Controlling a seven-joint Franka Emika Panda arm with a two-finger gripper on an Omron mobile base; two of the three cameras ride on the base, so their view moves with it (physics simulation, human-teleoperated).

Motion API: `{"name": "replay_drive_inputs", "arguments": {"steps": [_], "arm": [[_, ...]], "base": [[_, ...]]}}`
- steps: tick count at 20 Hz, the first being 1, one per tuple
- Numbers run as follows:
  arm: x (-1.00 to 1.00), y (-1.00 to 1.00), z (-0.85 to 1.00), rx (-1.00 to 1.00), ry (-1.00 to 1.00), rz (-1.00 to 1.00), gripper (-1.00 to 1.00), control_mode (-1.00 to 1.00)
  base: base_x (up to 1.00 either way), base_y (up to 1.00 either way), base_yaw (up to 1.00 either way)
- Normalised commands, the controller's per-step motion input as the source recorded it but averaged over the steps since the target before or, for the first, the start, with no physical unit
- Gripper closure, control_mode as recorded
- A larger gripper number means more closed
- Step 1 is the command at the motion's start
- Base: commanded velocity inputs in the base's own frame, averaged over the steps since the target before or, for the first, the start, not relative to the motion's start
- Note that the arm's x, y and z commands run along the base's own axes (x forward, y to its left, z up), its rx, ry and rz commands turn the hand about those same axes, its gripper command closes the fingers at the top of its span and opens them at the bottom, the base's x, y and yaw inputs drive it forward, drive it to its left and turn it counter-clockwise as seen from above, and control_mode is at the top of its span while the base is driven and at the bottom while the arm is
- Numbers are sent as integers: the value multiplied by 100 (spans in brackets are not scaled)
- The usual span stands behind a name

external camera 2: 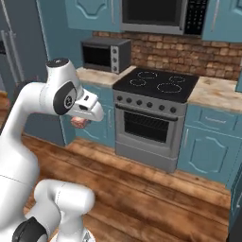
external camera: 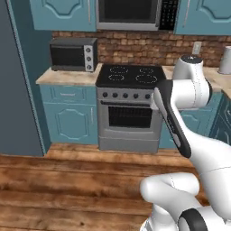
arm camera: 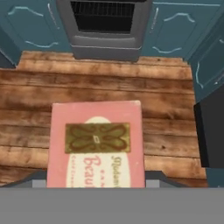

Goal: Pick up the bar soap and sponge from the sink, and place them back in the cabinet, and close the cabinet doors.

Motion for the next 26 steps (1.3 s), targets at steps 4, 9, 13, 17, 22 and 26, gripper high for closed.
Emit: {"name": "replay_drive_inputs", "arguments": {"steps": [4,9,13,17,22,26], "arm": [[0,0,0,0,0,0,100,100],[0,0,0,0,0,0,100,100],[0,0,0,0,0,0,100,100],[0,0,0,0,0,0,100,100],[0,0,0,0,0,0,100,100],[0,0,0,0,0,0,100,100]], "base": [[57,0,-40],[57,0,-39],[57,4,-37],[48,11,-38],[35,23,-40],[30,31,-44]]}}
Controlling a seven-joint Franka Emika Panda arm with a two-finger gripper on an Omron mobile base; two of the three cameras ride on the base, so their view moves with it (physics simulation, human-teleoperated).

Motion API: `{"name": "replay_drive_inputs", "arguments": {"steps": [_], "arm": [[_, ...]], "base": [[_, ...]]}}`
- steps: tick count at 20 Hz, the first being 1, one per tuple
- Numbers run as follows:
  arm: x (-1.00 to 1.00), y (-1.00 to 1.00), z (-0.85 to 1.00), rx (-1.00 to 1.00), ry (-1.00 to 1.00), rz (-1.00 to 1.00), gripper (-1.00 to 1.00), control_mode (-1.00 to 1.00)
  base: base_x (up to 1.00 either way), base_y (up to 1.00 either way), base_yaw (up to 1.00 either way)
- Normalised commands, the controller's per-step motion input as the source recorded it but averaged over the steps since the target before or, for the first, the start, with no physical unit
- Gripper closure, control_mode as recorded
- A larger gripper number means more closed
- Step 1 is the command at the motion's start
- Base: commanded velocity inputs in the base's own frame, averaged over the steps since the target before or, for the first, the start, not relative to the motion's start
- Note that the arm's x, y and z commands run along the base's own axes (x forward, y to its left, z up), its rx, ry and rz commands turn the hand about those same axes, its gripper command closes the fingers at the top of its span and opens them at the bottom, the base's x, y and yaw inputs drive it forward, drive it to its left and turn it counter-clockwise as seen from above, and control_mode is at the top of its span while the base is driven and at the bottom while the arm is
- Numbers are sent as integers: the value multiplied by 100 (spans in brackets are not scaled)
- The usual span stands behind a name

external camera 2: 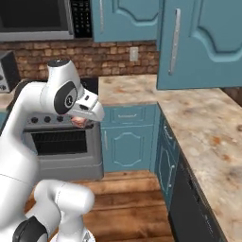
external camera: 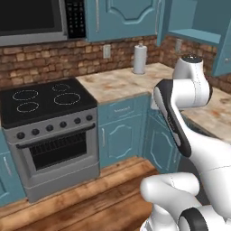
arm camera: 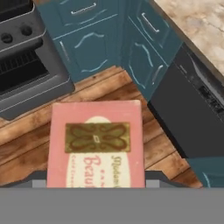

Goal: Pick up the bar soap and sponge from the sink, and place them back in the cabinet, and close the cabinet doors.

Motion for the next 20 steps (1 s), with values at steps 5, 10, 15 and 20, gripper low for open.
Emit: {"name": "replay_drive_inputs", "arguments": {"steps": [5,10,15,20], "arm": [[0,0,0,0,0,0,100,100],[0,0,0,0,0,0,100,100],[0,0,0,0,0,0,100,100],[0,0,0,0,0,0,100,100]], "base": [[23,40,-43],[28,44,-43],[27,49,-44],[26,55,-41]]}}
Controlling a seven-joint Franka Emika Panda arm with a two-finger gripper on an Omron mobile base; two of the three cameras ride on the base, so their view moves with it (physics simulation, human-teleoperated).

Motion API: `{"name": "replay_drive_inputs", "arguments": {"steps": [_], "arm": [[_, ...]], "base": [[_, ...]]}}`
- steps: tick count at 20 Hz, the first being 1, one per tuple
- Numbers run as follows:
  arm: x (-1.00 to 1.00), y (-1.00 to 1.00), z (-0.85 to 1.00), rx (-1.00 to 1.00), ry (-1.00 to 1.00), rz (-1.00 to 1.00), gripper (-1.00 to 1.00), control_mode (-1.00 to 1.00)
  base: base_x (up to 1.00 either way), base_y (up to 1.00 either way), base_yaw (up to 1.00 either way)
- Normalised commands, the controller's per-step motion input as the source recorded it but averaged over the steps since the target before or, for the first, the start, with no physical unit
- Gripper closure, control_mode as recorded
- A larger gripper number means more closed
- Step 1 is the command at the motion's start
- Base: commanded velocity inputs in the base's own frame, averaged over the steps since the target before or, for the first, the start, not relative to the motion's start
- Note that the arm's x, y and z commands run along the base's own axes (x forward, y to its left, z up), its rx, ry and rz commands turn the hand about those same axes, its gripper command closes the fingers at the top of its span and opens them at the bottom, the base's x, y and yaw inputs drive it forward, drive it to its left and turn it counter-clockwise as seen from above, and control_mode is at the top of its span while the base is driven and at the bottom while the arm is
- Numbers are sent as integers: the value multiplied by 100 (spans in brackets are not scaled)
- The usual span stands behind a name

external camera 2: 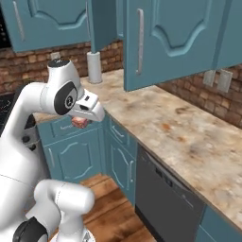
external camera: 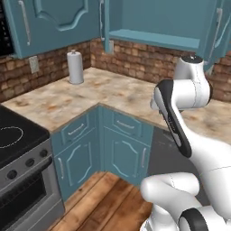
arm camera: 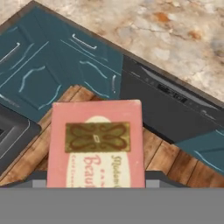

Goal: Pick up the bar soap and sponge from the sink, and place them back in the cabinet, and close the cabinet doors.

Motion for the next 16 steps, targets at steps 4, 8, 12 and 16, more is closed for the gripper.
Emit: {"name": "replay_drive_inputs", "arguments": {"steps": [4,8,12,16], "arm": [[0,0,0,0,0,0,100,100],[0,0,0,0,0,0,100,100],[0,0,0,0,0,0,100,100],[0,0,0,0,0,0,100,100]], "base": [[20,57,-37],[18,44,-32],[23,50,-29],[22,45,-28]]}}
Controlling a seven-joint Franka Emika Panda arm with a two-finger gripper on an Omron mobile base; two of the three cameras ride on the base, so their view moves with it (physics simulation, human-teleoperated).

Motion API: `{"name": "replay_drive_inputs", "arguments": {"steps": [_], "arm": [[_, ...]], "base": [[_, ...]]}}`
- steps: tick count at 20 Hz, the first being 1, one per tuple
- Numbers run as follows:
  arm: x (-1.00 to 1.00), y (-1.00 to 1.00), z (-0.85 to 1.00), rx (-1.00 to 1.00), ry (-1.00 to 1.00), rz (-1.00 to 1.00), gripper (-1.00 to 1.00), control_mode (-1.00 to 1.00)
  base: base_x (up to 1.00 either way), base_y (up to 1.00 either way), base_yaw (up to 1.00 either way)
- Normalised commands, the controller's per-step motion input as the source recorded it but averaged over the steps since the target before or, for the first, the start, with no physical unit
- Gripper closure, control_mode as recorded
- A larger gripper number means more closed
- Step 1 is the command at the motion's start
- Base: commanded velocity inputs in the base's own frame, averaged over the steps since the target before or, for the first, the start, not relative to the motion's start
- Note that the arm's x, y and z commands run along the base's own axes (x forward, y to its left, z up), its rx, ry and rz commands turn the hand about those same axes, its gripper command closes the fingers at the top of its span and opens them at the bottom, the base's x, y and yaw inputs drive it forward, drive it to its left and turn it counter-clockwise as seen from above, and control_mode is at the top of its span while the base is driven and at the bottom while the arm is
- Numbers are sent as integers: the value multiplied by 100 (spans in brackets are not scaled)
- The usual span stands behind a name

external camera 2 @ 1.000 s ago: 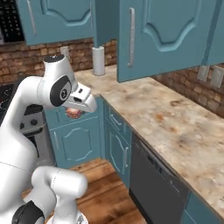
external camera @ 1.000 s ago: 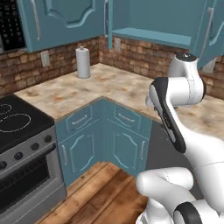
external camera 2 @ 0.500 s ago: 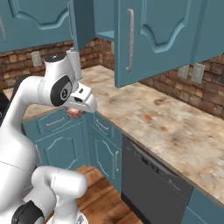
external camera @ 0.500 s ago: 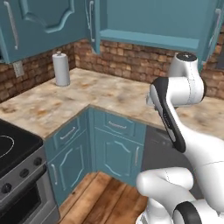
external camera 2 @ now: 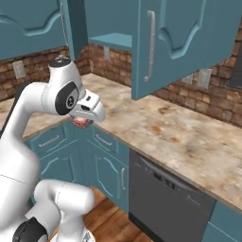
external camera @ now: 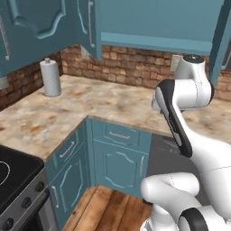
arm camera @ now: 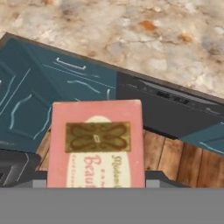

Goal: Pick up the bar soap and sponge from the sink, and place them back in the cabinet, and close the cabinet doors.

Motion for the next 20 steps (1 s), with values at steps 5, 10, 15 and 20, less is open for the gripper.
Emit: {"name": "replay_drive_inputs", "arguments": {"steps": [5,10,15,20], "arm": [[0,0,0,0,0,0,100,100],[0,0,0,0,0,0,100,100],[0,0,0,0,0,0,100,100],[0,0,0,0,0,0,100,100]], "base": [[18,32,-30],[21,20,-30],[45,12,-26],[45,13,-23]]}}
